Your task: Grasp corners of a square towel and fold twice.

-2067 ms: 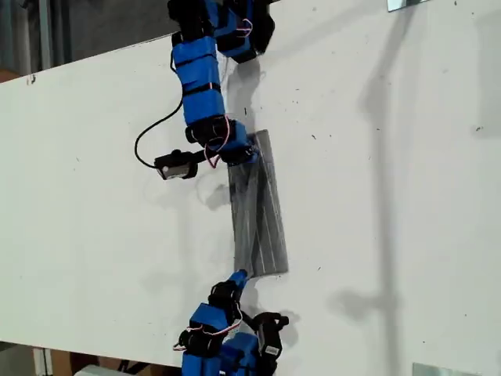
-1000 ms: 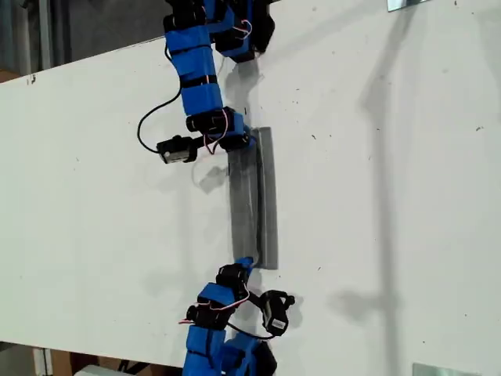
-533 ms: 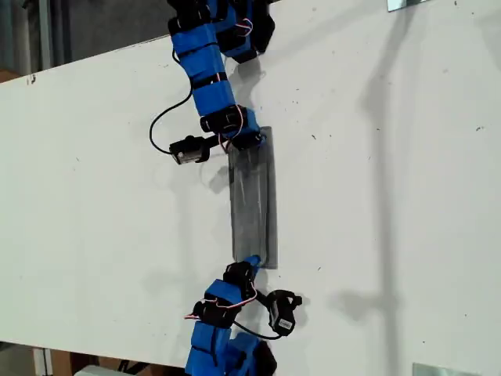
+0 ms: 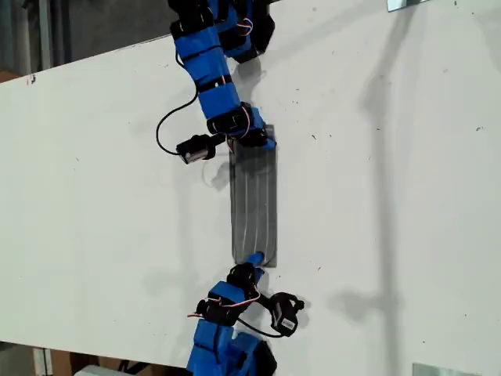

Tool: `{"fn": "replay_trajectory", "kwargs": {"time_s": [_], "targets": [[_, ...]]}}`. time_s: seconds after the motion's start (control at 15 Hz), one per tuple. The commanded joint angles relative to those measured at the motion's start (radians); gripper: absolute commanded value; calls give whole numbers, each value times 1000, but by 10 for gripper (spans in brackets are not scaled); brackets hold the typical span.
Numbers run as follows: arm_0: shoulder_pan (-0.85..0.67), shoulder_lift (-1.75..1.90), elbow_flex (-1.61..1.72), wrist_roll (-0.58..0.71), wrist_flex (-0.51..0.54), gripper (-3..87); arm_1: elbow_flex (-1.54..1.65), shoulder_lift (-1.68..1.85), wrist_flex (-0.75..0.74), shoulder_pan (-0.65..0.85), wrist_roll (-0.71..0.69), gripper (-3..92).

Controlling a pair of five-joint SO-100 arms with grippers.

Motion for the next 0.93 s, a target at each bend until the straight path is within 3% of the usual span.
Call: {"fn": "replay_trajectory", "kwargs": {"time_s": [0.0, 0.2, 0.4, 0.6, 0.73, 0.87], "targets": [[28, 97, -2, -20, 48, 296, -9, 98, 34, -17, 17, 345], [49, 207, 44, -38, 100, 273, 38, 153, 48, 25, 11, 407], [32, 325, 146, -41, 84, 262, 245, 221, -103, 150, -51, 427], [32, 399, 213, -55, 69, 256, 402, 316, -236, 267, -123, 404], [31, 402, 238, -61, 54, 251, 451, 314, -310, 330, -166, 290], [-89, 422, 288, 9, 61, 236, 512, 313, -383, 304, -104, 293]]}}
